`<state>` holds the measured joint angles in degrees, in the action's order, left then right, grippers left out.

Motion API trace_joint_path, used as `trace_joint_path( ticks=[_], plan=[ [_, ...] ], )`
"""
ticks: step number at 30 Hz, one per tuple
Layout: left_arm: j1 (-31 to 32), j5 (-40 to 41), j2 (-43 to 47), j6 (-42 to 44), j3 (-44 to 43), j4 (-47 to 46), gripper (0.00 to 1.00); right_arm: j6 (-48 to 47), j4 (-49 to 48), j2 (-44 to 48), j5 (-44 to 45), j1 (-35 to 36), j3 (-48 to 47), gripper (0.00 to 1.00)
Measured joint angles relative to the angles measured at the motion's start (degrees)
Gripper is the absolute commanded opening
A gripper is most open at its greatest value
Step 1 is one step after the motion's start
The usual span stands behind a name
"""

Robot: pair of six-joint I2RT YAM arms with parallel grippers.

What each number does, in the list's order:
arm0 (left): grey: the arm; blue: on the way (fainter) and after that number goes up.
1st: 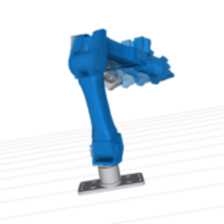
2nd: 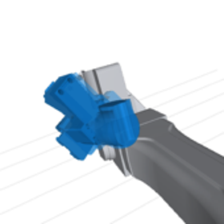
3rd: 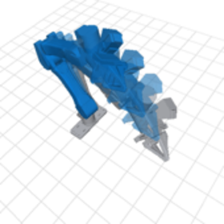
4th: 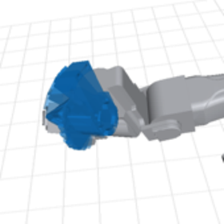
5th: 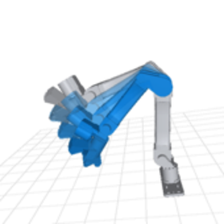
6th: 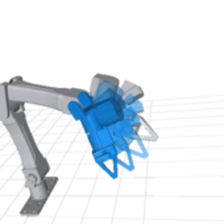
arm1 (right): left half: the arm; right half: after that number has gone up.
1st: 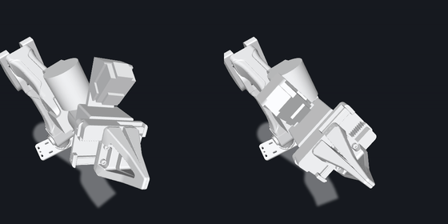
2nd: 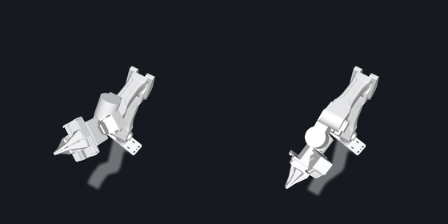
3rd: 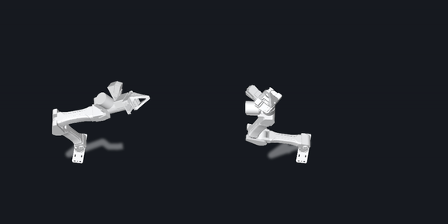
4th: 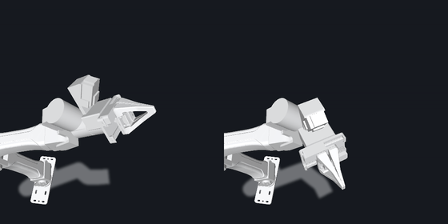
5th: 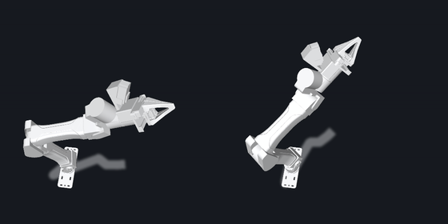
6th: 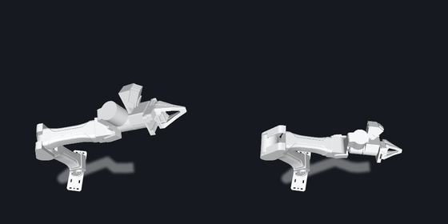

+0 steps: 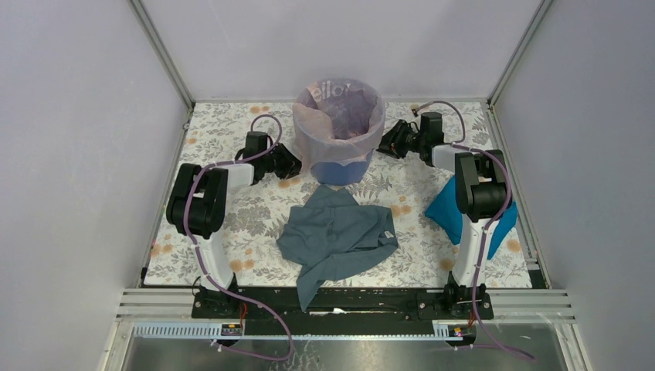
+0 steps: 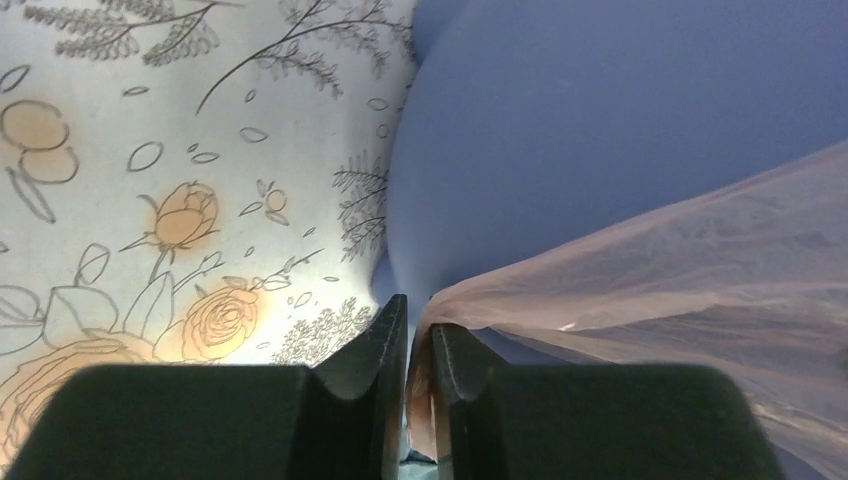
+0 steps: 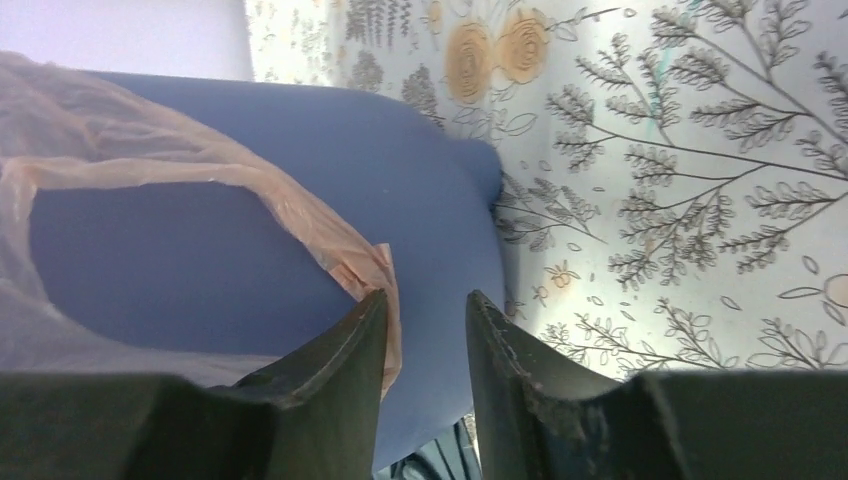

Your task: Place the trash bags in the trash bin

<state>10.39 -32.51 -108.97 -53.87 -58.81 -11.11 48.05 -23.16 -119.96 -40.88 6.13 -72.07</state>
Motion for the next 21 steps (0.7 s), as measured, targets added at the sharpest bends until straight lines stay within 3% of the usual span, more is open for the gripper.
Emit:
trace_joint_path(
  ticks=[6, 9, 16, 21],
  plan=[
    [0.2, 1.2, 0.1, 2.6, -1.3, 6.0, 0.61, -10.4, 18.6, 1.5, 6.5, 0.6, -7.2, 0.73],
    [0.0, 3.2, 1.4, 4.9, -2.6, 11.1, 0.8, -15.1, 26.3, 5.4, 11.0, 0.7, -7.8, 0.81],
    [-0.2, 16.0, 13.5, 10.8, -6.9, 23.6, 0.96, -22.9, 36.3, 16.5, 20.5, 0.7, -6.8, 0.85],
    [-0.8, 22.9, 20.5, 11.4, -8.1, 27.1, 0.99, -25.6, 37.9, 22.7, 23.9, 1.0, -0.1, 0.87]
  ],
)
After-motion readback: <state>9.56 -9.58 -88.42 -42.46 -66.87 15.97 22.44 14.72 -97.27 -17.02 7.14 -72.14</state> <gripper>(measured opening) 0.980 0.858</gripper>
